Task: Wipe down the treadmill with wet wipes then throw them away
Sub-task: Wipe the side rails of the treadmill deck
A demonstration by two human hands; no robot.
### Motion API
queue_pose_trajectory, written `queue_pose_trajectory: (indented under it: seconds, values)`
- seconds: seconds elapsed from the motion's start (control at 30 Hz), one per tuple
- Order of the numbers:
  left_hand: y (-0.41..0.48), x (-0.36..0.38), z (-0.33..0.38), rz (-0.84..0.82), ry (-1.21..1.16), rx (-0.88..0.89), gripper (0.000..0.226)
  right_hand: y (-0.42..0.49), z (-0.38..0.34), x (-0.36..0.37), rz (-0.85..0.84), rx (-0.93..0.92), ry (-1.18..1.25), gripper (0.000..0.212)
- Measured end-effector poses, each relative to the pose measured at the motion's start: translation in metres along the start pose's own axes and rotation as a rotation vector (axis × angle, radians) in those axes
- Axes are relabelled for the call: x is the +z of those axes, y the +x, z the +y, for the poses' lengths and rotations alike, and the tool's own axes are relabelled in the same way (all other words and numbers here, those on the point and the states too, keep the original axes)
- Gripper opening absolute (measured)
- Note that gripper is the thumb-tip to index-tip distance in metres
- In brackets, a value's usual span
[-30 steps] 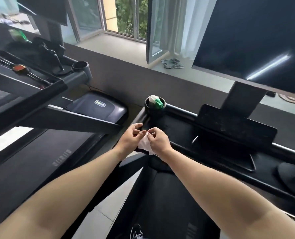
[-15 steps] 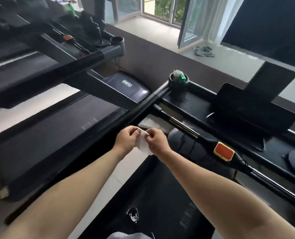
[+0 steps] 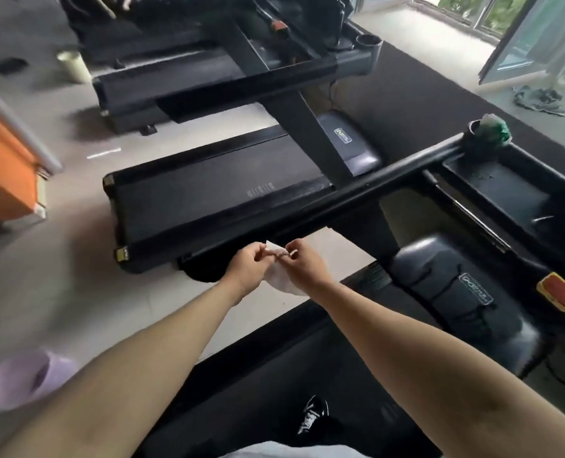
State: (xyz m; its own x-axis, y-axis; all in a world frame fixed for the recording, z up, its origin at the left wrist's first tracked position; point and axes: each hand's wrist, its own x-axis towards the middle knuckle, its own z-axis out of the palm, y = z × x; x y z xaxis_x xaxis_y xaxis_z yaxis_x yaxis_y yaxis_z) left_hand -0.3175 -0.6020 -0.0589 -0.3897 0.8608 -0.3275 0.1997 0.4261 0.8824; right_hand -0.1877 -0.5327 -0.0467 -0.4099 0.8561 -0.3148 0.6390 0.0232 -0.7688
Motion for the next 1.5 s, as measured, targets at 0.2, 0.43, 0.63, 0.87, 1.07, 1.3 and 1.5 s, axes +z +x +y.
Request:
queue_pose_trajectory:
  seconds: [0.2, 0.43, 0.63, 0.87, 1.07, 1.3, 1.5]
  values:
    - [-0.053, -0.088, -0.106, 0.002, 0.108, -0.164, 0.014, -0.046, -0.018, 0.125, -0.250, 0.115, -0.031, 0.018]
    - [-0.077, -0.168, -0.177, 0.150, 0.087, -0.279, 0.025, -0.070, -0.058, 0.228, -0.354, 0.208, -0.005, 0.021]
    - [-0.055, -0.210, -0.193, 0.161, 0.025, -0.258, 0.012, -0.040, -0.075, 0.279, -0.329, 0.238, -0.007, 0.017]
    - [-0.010, -0.239, -0.230, 0.161, 0.008, -0.254, 0.022, 0.007, -0.078, 0.331, -0.216, 0.260, 0.074, 0.024]
    - [0.045, -0.266, -0.289, 0.158, 0.082, -0.221, 0.017, 0.039, -0.063, 0.389, -0.092, 0.218, 0.072, 0.020]
    - [0.088, -0.288, -0.416, 0.066, 0.104, -0.063, 0.019, 0.060, -0.019, 0.529, 0.094, 0.230, 0.116, 0.027]
    - [0.039, -0.335, -0.505, -0.179, -0.002, 0.033, 0.039, -0.004, -0.020, 0.633, 0.318, 0.343, 0.266, 0.023]
